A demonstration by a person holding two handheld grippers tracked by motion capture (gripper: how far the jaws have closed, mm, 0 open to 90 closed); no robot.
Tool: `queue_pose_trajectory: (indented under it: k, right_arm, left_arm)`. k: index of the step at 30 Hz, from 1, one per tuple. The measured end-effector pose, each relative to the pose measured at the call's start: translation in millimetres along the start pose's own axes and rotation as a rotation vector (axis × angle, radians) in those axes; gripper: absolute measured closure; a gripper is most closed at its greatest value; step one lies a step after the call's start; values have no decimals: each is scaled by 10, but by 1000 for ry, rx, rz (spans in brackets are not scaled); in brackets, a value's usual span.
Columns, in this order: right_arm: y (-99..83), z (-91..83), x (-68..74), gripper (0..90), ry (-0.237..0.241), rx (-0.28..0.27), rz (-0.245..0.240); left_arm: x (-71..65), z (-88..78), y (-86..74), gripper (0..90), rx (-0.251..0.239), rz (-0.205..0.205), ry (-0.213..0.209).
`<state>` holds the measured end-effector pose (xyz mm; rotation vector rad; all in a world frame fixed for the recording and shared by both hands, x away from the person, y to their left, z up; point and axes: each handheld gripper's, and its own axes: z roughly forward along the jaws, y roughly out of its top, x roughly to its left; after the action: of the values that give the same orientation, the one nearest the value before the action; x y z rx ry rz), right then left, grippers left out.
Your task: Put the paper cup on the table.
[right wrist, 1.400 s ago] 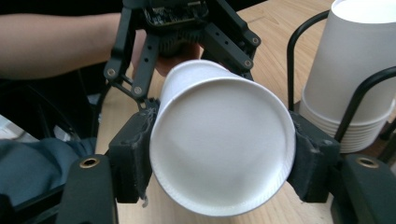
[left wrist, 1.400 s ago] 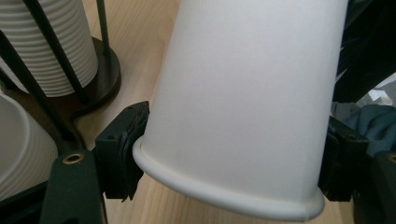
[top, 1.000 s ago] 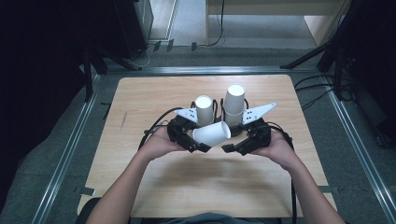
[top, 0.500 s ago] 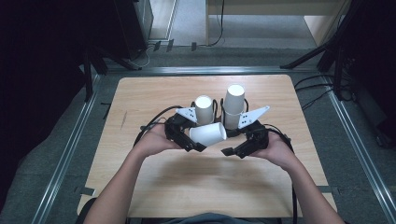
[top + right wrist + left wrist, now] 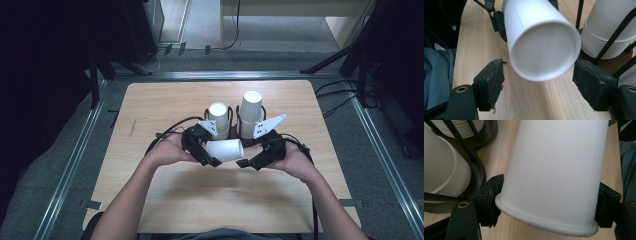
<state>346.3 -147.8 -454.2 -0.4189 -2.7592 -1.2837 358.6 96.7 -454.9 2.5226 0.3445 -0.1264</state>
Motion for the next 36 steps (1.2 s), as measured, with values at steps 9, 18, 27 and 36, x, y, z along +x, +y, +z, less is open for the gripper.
queue_pose_trajectory:
  k: [9,18,27,36]
  right_arm:
    - [14,74,15,250,10,14,-8]
    - [37,206,54,262,29,53,-30]
    - [35,218,40,327,55,81,-27]
    - [65,180,61,341,60,74,-33]
  left_arm:
    - [-30,146,48,241,62,20,-22]
    - [-57,177,71,238,63,24,-38]
    - [-78,180,71,233,71,49,-39]
    - [-82,136,54,228,36,55,-50]
